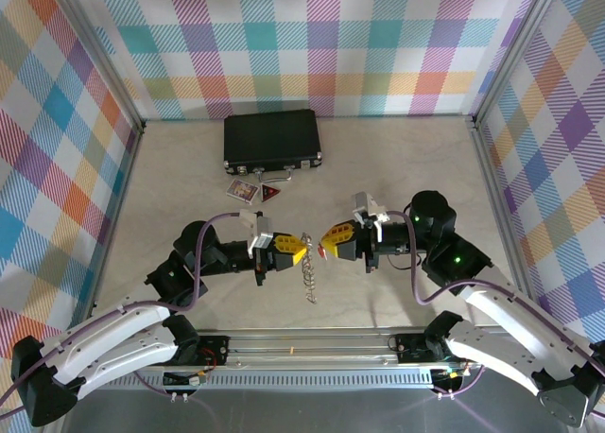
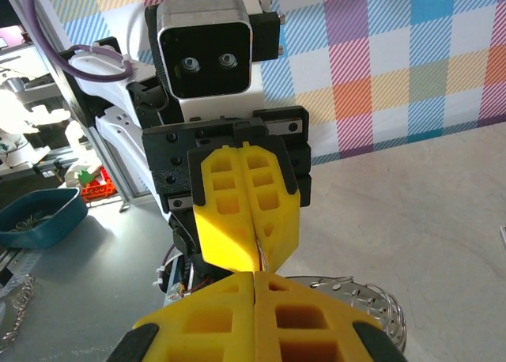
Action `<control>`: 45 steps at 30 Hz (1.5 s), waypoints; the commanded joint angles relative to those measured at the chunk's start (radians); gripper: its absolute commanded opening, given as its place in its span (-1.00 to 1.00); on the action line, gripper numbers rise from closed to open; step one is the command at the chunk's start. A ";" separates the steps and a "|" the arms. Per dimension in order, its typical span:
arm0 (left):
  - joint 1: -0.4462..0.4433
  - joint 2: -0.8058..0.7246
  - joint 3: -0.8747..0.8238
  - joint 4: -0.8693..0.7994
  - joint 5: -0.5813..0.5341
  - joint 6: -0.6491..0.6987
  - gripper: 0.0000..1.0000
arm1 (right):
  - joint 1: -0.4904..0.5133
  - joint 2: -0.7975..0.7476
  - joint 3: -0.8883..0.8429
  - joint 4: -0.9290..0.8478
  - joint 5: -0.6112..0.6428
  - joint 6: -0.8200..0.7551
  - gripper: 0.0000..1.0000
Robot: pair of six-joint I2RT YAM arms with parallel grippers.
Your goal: Put the keys on the keyring
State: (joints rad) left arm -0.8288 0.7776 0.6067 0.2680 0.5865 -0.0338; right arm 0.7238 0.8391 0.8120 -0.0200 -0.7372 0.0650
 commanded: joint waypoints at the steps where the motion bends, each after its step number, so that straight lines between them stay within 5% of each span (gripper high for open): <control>1: 0.007 -0.006 0.033 0.066 0.021 -0.006 -1.00 | 0.016 0.001 0.035 0.019 0.012 -0.029 -1.00; 16: 0.008 -0.018 0.017 0.085 0.027 -0.025 -1.00 | 0.063 -0.011 0.014 0.018 0.132 -0.084 -1.00; 45: 0.007 -0.017 0.011 0.107 0.031 -0.037 -1.00 | 0.072 0.013 0.014 0.051 0.064 -0.060 -1.00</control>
State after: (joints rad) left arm -0.8288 0.7769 0.6067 0.2924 0.5945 -0.0635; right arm 0.7879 0.8547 0.8120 -0.0147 -0.6369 0.0067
